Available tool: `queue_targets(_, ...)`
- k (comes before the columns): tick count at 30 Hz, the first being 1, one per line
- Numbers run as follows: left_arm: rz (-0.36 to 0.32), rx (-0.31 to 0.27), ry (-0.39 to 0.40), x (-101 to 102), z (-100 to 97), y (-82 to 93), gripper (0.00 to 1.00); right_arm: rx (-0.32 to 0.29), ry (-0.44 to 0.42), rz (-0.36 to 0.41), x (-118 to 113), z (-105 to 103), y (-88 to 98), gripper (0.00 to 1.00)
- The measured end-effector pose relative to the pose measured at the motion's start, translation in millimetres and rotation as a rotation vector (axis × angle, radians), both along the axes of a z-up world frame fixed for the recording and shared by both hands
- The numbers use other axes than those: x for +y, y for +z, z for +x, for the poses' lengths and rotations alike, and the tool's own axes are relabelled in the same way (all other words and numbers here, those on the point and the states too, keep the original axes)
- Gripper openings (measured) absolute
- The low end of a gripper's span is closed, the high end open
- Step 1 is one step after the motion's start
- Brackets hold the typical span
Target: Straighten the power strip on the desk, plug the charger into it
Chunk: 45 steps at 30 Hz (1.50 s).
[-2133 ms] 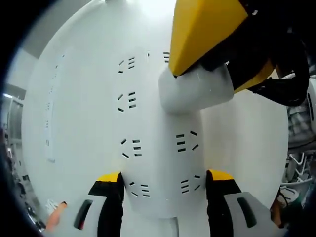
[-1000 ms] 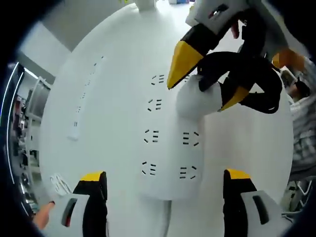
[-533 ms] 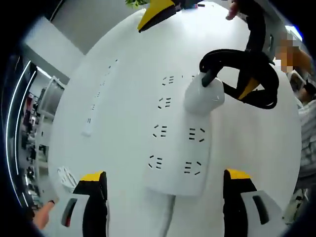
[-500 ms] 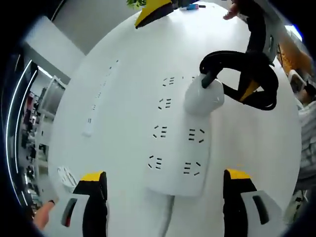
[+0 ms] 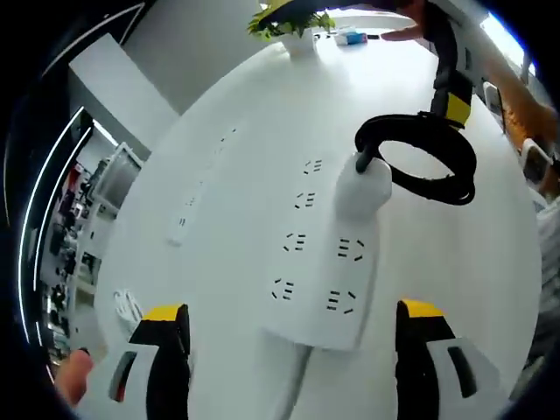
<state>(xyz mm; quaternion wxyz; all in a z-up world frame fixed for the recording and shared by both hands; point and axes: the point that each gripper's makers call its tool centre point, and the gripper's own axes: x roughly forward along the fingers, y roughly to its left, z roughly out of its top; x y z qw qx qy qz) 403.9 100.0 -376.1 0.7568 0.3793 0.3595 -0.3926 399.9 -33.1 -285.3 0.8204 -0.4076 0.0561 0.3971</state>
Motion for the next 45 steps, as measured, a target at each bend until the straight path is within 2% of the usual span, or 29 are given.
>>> queue_targets(4,-0.070,-0.004,0.012,1.3,0.7,2.4,0.99,-0.021,0.012,0.012,-1.9,-10.4,4.0,1.00)
queue_targets(7,-0.174,-0.013,0.013,-3.4,5.6,7.7,0.99,-0.029,0.002,0.016,-5.4,-15.1,4.9,1.00)
queue_targets(9,-0.305,-0.044,0.006,-13.4,9.6,18.0,0.99,-0.035,-0.003,0.028,-7.7,-18.9,6.3,1.00)
queue_targets(11,-0.368,-0.075,0.012,-15.8,11.1,25.7,0.99,-0.051,0.001,0.054,-8.7,-23.0,9.3,1.00)
queue_targets(13,-0.403,-0.094,0.017,-15.6,10.9,29.9,0.99,-0.053,-0.010,0.079,-10.7,-24.4,11.6,1.00)
queue_targets(18,-0.383,-0.114,0.042,-6.2,10.7,26.9,0.99,-0.057,-0.021,0.127,-12.6,-29.0,16.9,1.00)
queue_targets(19,-0.346,-0.141,0.046,-0.5,12.0,25.7,0.99,-0.066,-0.020,0.135,-12.6,-29.8,18.4,0.98)
queue_targets(24,-0.365,-0.215,0.049,-0.5,7.6,32.4,0.99,-0.121,-0.054,0.142,-17.2,-24.4,25.8,1.00)
queue_targets(28,-0.347,-0.304,0.068,5.4,4.8,43.0,0.99,-0.114,-0.068,0.214,-19.4,-24.9,32.6,1.00)
queue_targets(29,-0.357,-0.312,0.075,5.6,4.4,45.4,0.99,-0.109,-0.071,0.240,-20.0,-25.2,34.9,1.00)
queue_targets(32,-0.450,-0.343,0.102,1.7,-0.7,58.9,0.99,-0.075,-0.058,0.322,-19.1,-30.0,39.2,1.00)
queue_targets(35,-0.498,-0.365,0.126,2.0,-4.3,68.1,0.99,-0.043,-0.056,0.395,-18.8,-33.4,41.4,1.00)
queue_targets(37,-0.504,-0.386,0.137,3.1,-6.5,72.0,0.99,-0.026,-0.065,0.426,-20.9,-34.0,40.7,1.00)
queue_targets(42,-0.562,-0.434,0.138,0.5,-15.7,85.8,0.99,-0.046,-0.085,0.430,-27.3,-33.8,38.8,1.00)
queue_targets(45,-0.584,-0.457,0.184,5.6,-17.0,93.3,0.99,-0.044,-0.099,0.428,-30.5,-33.9,37.2,1.00)
